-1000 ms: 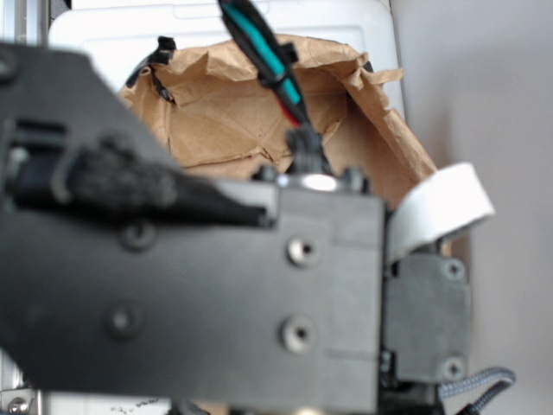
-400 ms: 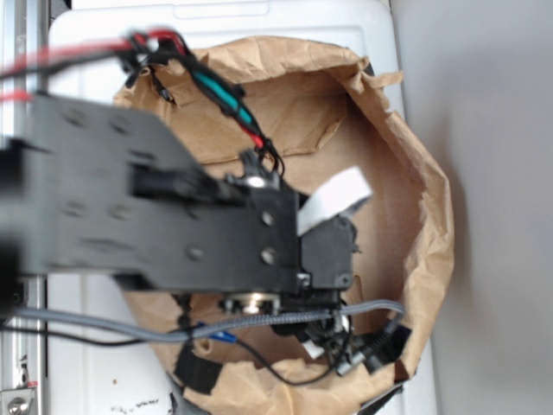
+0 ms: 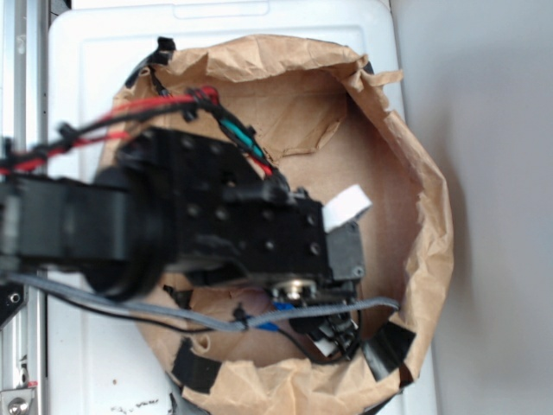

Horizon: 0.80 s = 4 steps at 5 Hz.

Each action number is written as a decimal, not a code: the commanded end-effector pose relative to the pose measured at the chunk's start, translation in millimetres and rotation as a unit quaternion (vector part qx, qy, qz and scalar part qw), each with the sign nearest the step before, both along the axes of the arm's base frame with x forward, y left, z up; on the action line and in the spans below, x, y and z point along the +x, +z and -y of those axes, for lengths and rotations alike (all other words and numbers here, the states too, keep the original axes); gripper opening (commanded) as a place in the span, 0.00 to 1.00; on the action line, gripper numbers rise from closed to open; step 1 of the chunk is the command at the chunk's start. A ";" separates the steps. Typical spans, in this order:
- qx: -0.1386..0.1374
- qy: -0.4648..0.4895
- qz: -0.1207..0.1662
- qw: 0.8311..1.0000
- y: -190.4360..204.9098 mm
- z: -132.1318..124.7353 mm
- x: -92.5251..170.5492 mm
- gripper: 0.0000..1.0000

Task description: Grab the blue sponge.

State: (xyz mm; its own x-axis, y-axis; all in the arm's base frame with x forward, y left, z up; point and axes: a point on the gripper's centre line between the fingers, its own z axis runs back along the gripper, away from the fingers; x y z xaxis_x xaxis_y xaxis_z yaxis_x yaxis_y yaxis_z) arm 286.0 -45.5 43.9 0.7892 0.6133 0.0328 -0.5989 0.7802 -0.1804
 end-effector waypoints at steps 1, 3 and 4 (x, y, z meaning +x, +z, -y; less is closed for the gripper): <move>-0.008 0.003 0.028 1.000 0.0 13.3 9.6 0.00; -0.046 0.019 0.061 0.997 40.5 0.8 -10.2 0.00; -0.086 0.035 0.069 0.993 89.0 -9.5 5.4 0.00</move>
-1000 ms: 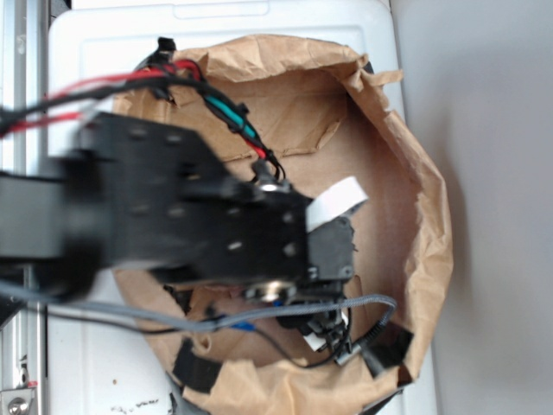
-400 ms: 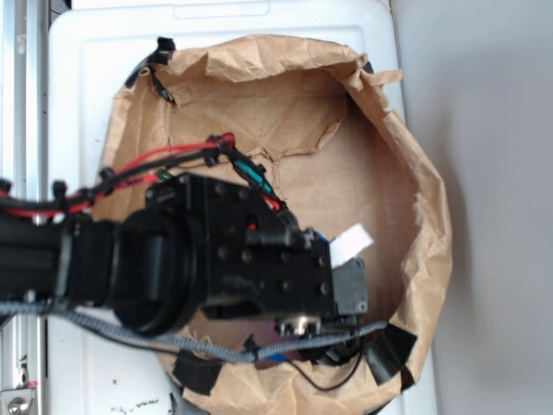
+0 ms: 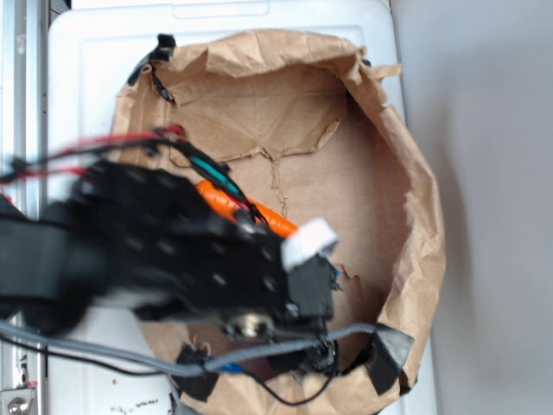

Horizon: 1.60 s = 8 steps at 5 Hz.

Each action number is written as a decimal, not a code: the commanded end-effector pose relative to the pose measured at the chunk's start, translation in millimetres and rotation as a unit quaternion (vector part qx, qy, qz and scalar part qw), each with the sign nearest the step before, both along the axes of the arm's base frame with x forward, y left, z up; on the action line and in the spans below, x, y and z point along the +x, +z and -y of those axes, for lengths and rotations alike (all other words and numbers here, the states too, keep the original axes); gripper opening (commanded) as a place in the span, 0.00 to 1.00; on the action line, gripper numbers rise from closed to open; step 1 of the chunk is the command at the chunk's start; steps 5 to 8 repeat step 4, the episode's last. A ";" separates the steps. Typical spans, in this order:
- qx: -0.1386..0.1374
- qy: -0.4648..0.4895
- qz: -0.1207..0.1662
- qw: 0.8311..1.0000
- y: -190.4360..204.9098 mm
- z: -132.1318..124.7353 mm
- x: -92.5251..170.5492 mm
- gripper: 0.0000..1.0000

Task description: Grab the blue sponge.

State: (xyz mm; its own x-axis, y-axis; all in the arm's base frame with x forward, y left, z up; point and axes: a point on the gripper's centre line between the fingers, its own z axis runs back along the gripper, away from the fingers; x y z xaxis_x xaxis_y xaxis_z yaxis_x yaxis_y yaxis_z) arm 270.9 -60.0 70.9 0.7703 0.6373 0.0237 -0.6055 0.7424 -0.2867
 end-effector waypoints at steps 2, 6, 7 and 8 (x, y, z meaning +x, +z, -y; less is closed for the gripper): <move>0.077 0.073 0.033 0.994 133.2 -69.5 34.8 0.00; 0.043 0.012 0.079 0.996 153.9 -85.3 2.1 0.00; 0.043 0.012 0.079 0.996 153.9 -85.3 2.1 0.00; 0.043 0.012 0.079 0.996 153.9 -85.3 2.1 0.00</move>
